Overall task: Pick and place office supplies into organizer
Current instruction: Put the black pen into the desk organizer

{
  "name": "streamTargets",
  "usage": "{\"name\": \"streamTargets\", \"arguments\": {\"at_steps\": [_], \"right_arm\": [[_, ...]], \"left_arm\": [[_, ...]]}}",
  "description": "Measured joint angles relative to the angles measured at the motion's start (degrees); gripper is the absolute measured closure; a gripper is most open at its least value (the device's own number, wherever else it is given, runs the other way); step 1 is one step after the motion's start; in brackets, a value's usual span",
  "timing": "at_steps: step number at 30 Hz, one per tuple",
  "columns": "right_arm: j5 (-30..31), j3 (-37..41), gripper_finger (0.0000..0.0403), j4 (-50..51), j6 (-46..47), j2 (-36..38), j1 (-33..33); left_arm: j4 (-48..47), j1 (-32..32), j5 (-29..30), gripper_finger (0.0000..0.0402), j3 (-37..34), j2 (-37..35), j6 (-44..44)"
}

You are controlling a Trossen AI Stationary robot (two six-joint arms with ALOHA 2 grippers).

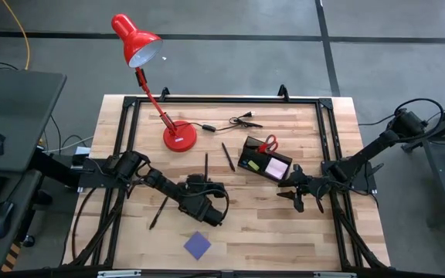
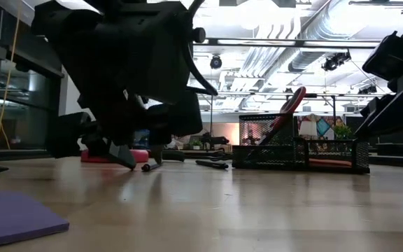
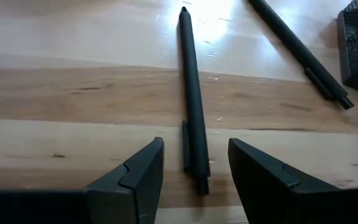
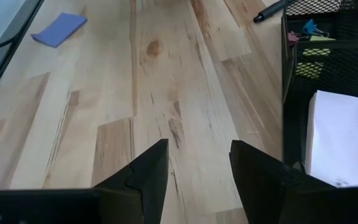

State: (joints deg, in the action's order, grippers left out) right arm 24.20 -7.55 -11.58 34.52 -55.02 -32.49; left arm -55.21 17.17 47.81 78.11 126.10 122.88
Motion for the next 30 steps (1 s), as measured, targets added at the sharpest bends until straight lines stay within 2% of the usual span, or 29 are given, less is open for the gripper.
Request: {"name": "streamTargets", "arguments": {"at_steps": [5, 14, 20, 25, 30], "right_arm": [[0.0, 0.0, 0.0234, 0.0, 0.0, 0.0, 0.0], [-0.5, 0.0, 0.0238, 0.1, 0.0, 0.0, 0.0], [-0.5, 0.0, 0.0233, 0.2, 0.0, 0.0, 0.0], [-0.6, 0.0, 0.0237, 0.2, 0.0, 0.0, 0.0], [-0.6, 0.0, 0.0244, 0.2, 0.0, 0.0, 0.0]], "left_arm": [[-1.9, 0.1, 2.6, 0.0232, -0.2, 0.4, 2.8], [-4.5, -0.6, 10.3, 0.0232, 3.2, 7.0, 5.5], [-7.6, -0.6, 10.9, 0.0232, 6.5, 9.8, 6.2], [-7.9, -0.7, 7.9, 0.0233, 7.0, 9.6, 6.2], [-8.4, -0.7, 7.1, 0.027, 7.0, 9.7, 6.3]]}}
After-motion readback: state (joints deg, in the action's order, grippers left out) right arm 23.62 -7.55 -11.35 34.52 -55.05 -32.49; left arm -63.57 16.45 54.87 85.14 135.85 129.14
